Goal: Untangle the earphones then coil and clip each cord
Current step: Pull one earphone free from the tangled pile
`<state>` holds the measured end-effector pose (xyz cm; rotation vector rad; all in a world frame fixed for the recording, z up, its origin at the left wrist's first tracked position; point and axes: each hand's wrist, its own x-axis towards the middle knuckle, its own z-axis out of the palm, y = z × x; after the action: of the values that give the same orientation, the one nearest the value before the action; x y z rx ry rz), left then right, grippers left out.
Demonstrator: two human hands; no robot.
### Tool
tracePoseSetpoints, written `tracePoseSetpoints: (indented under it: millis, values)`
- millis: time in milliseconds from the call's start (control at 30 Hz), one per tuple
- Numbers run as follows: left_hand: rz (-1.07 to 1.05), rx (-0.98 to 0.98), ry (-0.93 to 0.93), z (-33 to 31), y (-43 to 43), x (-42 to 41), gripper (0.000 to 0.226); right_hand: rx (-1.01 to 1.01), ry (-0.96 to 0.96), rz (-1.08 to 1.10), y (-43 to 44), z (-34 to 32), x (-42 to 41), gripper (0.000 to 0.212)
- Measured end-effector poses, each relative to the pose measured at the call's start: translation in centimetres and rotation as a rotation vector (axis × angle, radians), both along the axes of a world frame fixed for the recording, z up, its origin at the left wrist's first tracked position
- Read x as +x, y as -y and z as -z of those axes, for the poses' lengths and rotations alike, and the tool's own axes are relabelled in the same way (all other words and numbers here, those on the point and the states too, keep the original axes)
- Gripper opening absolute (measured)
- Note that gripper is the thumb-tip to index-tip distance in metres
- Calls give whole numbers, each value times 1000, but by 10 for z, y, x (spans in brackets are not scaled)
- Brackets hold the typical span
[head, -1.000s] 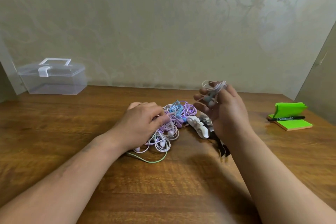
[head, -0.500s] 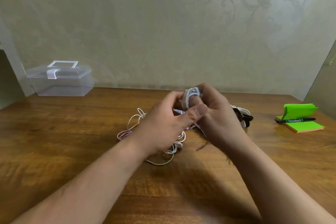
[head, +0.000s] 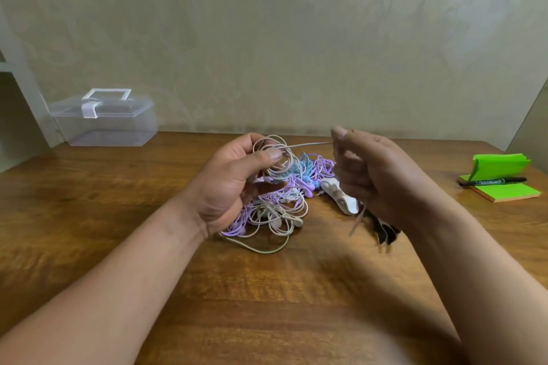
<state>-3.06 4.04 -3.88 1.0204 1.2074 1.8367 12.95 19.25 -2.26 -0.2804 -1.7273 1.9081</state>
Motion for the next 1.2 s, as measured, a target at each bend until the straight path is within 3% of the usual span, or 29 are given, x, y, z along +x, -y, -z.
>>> tracePoseSetpoints:
  millis: [167, 233, 333, 400, 533, 700, 833, 900, 1067, 1200]
  values:
    - [-15, -70, -130, 9, -1, 0, 13, -132, 133, -179, 2, 10, -3, 19]
    - [4, -83, -196, 11, -1, 3, 14, -15, 192, -256, 6, 13, -4, 27]
    - [25, -113, -269, 11, 2, 7, 16, 215, 262, -170, 11, 10, -3, 29]
    - [94, -168, -299, 10, 7, 7, 24, 261, 285, -158, 9, 7, 1, 26]
    - [253, -332, -437, 13, 15, 3, 40, 146, 265, -247, -3, 7, 13, 32]
    - [250, -308, -565, 9, 17, -1, 19, 93, 110, -342, -11, 3, 20, 17]
    - [269, -246, -441, 6, 18, -4, 8, 24, 2, -455, -13, 0, 23, 21]
    - [244, -237, -353, 5, 19, -6, 18, 37, 48, -395, -15, 0, 23, 16]
    - [125, -270, -433, 5, 18, -5, 11, 239, 306, -297, 2, 11, 9, 32]
    - [130, -276, -418, 8, 17, -6, 20, 377, 294, -205, 11, 14, 0, 31]
